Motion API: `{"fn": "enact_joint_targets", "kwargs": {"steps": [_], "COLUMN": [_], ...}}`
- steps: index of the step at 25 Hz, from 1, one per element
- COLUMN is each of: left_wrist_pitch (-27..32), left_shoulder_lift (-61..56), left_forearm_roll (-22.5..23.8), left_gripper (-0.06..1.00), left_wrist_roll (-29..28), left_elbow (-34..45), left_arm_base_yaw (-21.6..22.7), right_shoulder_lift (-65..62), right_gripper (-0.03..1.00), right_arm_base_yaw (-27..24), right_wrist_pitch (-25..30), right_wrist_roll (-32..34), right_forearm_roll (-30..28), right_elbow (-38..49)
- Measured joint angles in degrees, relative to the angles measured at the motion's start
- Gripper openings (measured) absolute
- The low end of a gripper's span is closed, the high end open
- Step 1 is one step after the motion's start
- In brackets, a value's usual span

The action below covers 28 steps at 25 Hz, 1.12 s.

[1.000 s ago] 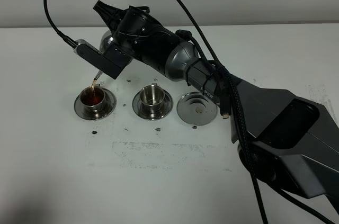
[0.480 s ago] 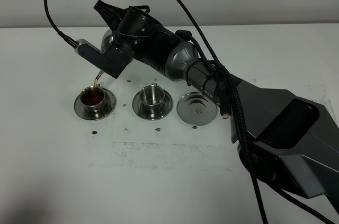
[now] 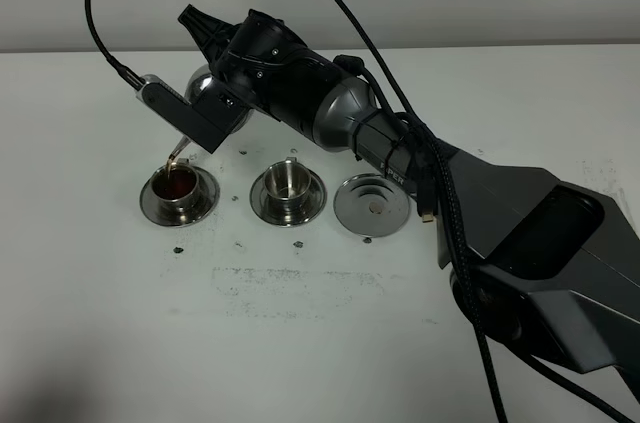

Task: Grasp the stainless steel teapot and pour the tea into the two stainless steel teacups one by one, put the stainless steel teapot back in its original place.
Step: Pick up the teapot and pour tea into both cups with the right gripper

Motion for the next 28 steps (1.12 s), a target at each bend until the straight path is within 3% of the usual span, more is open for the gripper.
{"fn": "enact_joint_targets", "kwargs": {"steps": [15, 19, 24, 28], "left_wrist_pitch": [0.00, 0.00, 0.00, 0.00], "left_shoulder_lift": [0.00, 0.00, 0.00, 0.00], "left_forearm_roll": [0.00, 0.00, 0.00, 0.00], "left_gripper": [0.38, 0.38, 0.38, 0.38], "left_wrist_roll": [0.00, 0.00, 0.00, 0.00], "left_elbow": [0.00, 0.00, 0.00, 0.00], "left_arm_base_yaw": [0.00, 0.00, 0.00, 0.00], "right_shoulder_lift": [-5.94, -8.08, -13.23, -17.30], "right_gripper": [0.18, 0.18, 0.18, 0.18], "right_arm_base_yaw": [-1.01, -1.01, -1.01, -0.33], "right_wrist_pitch": [3.09, 7.64, 8.59, 9.47], "right_wrist_roll": [0.18, 0.96, 4.03, 11.15], "right_forearm_roll": [13.04, 17.55, 21.65, 24.93], "right_elbow": [0.00, 0.05, 8.37, 17.69]}}
